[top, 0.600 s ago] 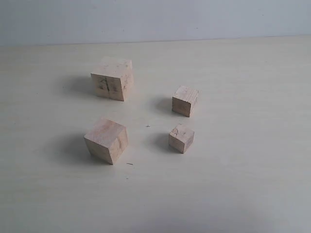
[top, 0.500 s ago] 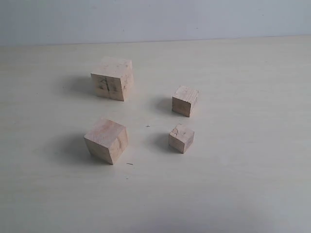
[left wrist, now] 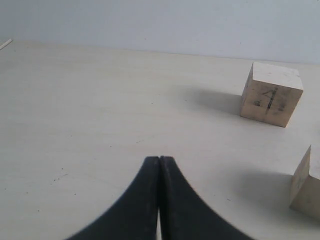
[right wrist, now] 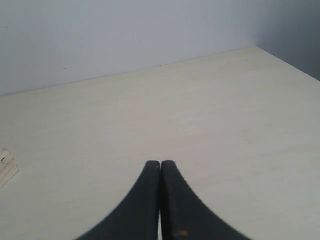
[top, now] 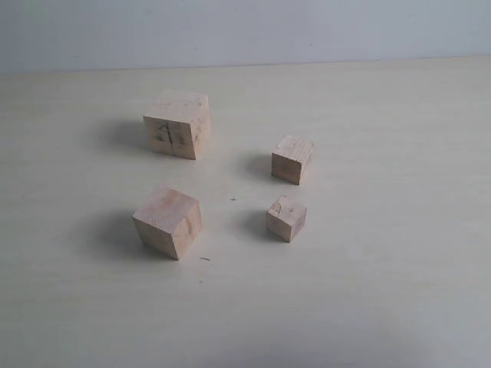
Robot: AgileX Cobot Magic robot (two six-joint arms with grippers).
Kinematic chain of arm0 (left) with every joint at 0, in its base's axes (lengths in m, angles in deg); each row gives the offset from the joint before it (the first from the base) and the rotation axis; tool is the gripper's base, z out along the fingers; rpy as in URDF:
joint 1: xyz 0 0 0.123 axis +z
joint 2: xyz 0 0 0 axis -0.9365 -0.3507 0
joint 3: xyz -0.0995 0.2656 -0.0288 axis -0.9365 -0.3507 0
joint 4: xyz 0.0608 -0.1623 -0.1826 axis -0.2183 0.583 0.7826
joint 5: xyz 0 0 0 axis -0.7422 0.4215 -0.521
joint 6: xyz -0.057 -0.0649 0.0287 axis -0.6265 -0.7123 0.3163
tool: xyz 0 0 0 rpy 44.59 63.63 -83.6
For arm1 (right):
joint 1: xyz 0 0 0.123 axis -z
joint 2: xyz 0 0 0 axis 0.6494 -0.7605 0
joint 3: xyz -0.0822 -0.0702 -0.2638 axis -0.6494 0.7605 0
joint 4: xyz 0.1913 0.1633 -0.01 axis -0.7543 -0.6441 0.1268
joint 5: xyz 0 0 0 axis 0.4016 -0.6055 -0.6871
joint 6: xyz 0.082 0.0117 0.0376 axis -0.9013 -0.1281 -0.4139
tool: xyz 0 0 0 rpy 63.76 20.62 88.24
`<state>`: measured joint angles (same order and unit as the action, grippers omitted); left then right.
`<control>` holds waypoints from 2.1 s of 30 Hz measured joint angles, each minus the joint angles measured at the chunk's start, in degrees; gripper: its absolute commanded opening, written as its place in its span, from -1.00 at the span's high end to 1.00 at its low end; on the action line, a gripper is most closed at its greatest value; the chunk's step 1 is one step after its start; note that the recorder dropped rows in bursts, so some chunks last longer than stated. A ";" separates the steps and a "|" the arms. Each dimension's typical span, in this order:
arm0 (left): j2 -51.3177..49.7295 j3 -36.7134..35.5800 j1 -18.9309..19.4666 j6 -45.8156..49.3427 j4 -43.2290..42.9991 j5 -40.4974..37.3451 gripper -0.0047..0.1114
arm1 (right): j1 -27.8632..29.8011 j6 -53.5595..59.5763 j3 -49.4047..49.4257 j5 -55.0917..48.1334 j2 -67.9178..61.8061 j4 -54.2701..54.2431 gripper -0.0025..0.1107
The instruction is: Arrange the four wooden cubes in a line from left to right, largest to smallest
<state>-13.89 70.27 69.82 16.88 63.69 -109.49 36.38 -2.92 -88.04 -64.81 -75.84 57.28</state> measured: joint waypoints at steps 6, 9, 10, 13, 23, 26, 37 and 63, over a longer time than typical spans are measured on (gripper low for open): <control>0.00 0.00 0.00 0.00 0.00 0.11 0.92 | 0.00 0.00 0.00 0.00 0.00 0.00 0.96; 0.00 0.00 0.00 0.00 0.00 0.11 0.92 | 0.00 0.00 0.00 1.92 0.00 3.06 0.96; 0.00 0.00 0.00 0.00 0.00 0.11 0.92 | 0.00 0.00 0.00 4.04 0.00 4.18 0.96; 0.00 0.00 0.00 0.00 0.00 0.11 0.92 | 0.00 0.00 0.00 12.50 0.00 5.69 0.96; 0.00 0.00 0.00 0.00 0.00 0.11 0.92 | 0.00 6.49 0.00 36.15 0.00 7.12 0.96; 0.00 0.00 0.00 0.00 0.00 0.11 0.92 | 0.00 5.48 0.00 42.85 0.00 2.81 0.96; 0.00 0.00 0.00 0.00 0.00 0.11 0.92 | 0.00 5.05 -21.03 25.16 -18.13 -5.29 0.96; 0.00 0.00 0.00 0.00 0.00 0.11 0.92 | -9.99 40.54 -46.87 -9.29 -71.91 -60.00 0.96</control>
<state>-13.89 70.27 69.82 16.88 63.69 -109.38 26.39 37.62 -134.91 -74.10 -147.75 -2.71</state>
